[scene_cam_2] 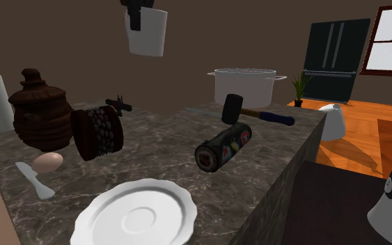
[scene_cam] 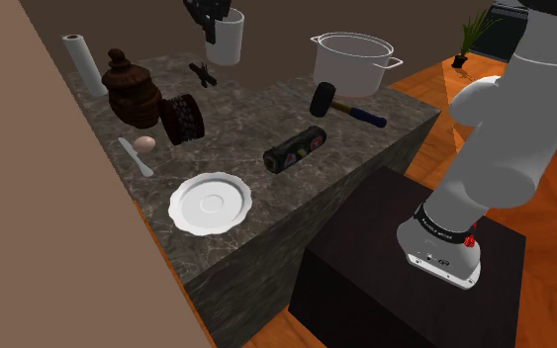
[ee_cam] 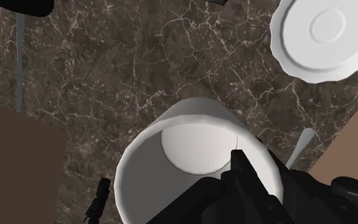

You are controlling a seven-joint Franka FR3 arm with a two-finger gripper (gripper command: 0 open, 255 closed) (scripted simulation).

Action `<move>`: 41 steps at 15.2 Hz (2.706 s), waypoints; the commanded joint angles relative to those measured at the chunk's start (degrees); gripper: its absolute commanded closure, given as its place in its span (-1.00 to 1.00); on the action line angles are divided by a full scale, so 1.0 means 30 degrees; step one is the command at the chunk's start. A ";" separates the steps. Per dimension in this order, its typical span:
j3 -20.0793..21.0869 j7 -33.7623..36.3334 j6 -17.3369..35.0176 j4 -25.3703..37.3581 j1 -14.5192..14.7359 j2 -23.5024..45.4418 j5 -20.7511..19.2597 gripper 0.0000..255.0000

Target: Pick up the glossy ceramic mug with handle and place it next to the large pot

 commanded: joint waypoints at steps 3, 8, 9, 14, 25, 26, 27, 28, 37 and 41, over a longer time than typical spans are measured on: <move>-0.0723 -0.1826 0.1128 -0.3363 -0.1299 -0.2636 0.1160 1.00; -0.1922 -0.4150 0.1884 -0.6259 -0.2385 -0.5114 0.2138 1.00; -0.2193 -0.4619 0.1992 -0.6746 -0.2563 -0.5544 0.2284 1.00; -0.3618 -0.6961 0.2372 -0.8790 -0.3390 -0.7397 0.2784 1.00; -0.7059 -1.2080 0.2653 -1.1225 -0.5080 -0.9776 0.2910 1.00; -0.7384 -1.2548 0.2658 -1.1315 -0.5236 -0.9876 0.2885 1.00; -0.7711 -1.3016 0.2661 -1.1382 -0.5393 -0.9956 0.2858 1.00; -0.8047 -1.3483 0.2662 -1.1428 -0.5540 -1.0017 0.2827 1.00; -1.1121 -1.7783 0.2602 -1.0876 -0.6850 -0.9646 0.2681 1.00; -1.2530 -1.9772 0.2521 -1.0068 -0.7385 -0.8937 0.2822 1.00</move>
